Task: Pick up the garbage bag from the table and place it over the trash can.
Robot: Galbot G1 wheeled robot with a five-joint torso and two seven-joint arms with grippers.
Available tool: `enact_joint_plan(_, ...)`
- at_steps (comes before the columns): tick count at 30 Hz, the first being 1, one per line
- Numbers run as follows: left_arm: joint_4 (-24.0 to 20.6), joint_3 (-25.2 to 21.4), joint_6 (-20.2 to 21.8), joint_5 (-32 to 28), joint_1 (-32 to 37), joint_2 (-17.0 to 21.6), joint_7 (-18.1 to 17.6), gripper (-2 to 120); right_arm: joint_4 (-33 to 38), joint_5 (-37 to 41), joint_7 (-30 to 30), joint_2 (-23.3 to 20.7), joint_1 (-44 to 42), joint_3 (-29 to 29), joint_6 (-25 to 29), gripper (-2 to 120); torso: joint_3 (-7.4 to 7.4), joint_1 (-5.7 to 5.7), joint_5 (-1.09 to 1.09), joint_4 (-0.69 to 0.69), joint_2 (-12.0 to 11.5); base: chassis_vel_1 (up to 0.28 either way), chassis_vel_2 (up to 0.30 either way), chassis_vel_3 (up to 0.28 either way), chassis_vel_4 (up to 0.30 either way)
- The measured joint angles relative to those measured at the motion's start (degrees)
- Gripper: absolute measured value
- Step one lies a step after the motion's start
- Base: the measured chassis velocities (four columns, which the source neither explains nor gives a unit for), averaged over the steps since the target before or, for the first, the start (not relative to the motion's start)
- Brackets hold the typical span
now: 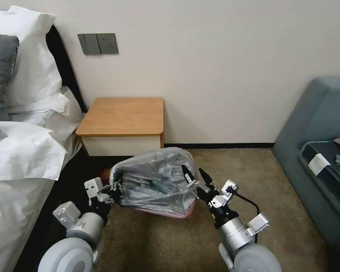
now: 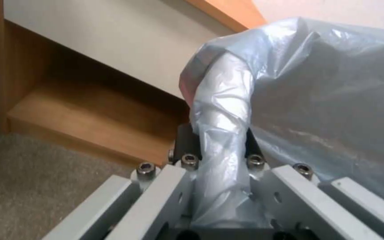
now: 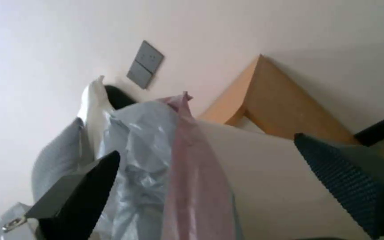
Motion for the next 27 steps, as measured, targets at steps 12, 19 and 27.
enact_joint_plan(12,0.0,0.11,-0.02,0.05,0.2,-0.46,-0.05,3,-0.85,3.78,-3.24,1.8,-0.01,-0.43,1.54,72,0.0,0.0,0.0,0.0,0.0,0.0,0.0,0.0,0.0)
enact_joint_plan(19,-0.08,0.3,-0.1,0.15,0.35,-0.64,-0.12,3,-1.33,4.19,-3.86,2.42,-0.08,-0.43,2.13,53,0.0,0.0,0.0,0.0,0.0,0.0,0.0,0.0,0.0)
enact_joint_plan(27,-0.02,0.44,-0.15,0.23,0.5,-0.71,-0.13,3,-1.3,4.38,-4.84,3.09,-0.03,-0.61,2.78,22,0.0,0.0,0.0,0.0,0.0,0.0,0.0,0.0,0.0)
